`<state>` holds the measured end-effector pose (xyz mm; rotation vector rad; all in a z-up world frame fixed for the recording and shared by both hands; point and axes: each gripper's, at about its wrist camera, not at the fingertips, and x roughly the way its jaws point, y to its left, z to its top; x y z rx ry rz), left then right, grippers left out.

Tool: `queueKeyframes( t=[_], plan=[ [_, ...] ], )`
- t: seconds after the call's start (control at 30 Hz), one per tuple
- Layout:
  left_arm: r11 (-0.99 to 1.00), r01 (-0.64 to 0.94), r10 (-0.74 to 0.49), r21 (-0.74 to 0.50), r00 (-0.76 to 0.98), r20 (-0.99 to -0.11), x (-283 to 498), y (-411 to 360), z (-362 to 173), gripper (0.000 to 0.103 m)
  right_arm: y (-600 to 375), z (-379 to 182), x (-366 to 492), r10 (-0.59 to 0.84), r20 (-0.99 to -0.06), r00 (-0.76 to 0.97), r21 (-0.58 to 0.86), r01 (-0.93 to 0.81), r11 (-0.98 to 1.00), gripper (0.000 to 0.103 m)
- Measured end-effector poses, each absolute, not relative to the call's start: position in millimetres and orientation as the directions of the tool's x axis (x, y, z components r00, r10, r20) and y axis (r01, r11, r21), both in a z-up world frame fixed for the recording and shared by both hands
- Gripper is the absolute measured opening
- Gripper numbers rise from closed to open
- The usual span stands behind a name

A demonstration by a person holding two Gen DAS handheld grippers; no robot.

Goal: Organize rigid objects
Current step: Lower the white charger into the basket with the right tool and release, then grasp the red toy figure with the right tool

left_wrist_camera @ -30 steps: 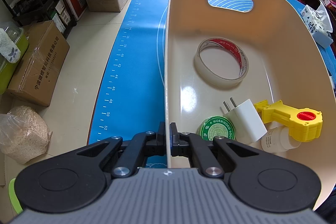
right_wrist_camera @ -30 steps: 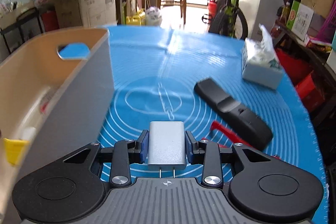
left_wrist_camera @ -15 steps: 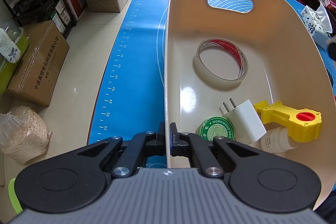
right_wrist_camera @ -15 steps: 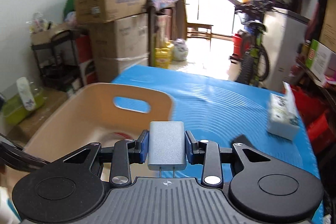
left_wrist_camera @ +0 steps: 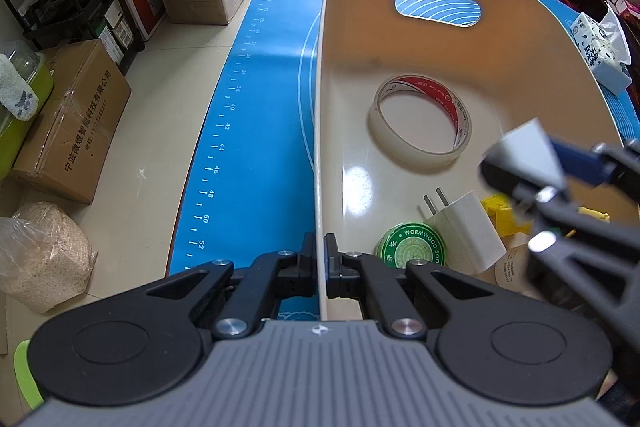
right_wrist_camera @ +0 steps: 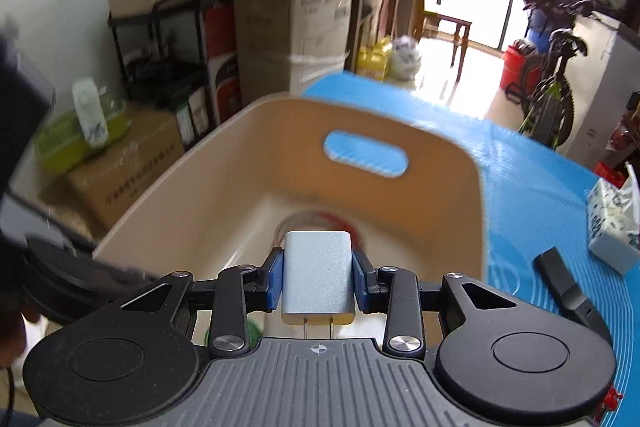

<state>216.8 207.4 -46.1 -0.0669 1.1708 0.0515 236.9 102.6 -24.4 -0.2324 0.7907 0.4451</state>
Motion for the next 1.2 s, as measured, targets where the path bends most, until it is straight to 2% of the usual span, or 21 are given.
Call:
queueKeyframes(
  t=[0.23, 0.4, 0.47, 0.57, 0.97, 1.2],
  plan=[
    [0.997, -0.075, 0.008, -0.023, 0.389, -0.921, 217, 207, -46, 0.004, 117, -44, 246, 0.243, -0.826, 0.509, -0.05, -0.495, 0.867, 0.043],
    [0.997, -0.074, 0.01, -0.021, 0.39, -0.921, 217, 206, -46, 0.004, 117, -47, 251, 0.245, -0.854, 0.458, -0.02, -0.501, 0.865, 0.042],
    [0.997, -0.074, 0.01, -0.021, 0.389, -0.921, 217, 207, -47, 0.004, 115, -46, 251, 0.241, -0.854, 0.461, -0.022, -0.495, 0.869, 0.049],
    [0.997, -0.074, 0.012, -0.018, 0.39, -0.921, 217, 207, -47, 0.004, 109, -42, 249, 0.269, -0.835, 0.481, 0.005, -0.481, 0.877, 0.054],
    [0.997, -0.075, 0.011, -0.02, 0.392, -0.92, 215, 207, -48, 0.004, 47, 1, 241, 0.324, -0.716, 0.618, 0.092, -0.377, 0.922, 0.06],
    [0.997, -0.076, 0.01, -0.022, 0.392, -0.92, 215, 207, -48, 0.004, -17, 18, 235, 0.214, -0.663, 0.717, 0.012, -0.275, 0.961, 0.066]
  ],
)
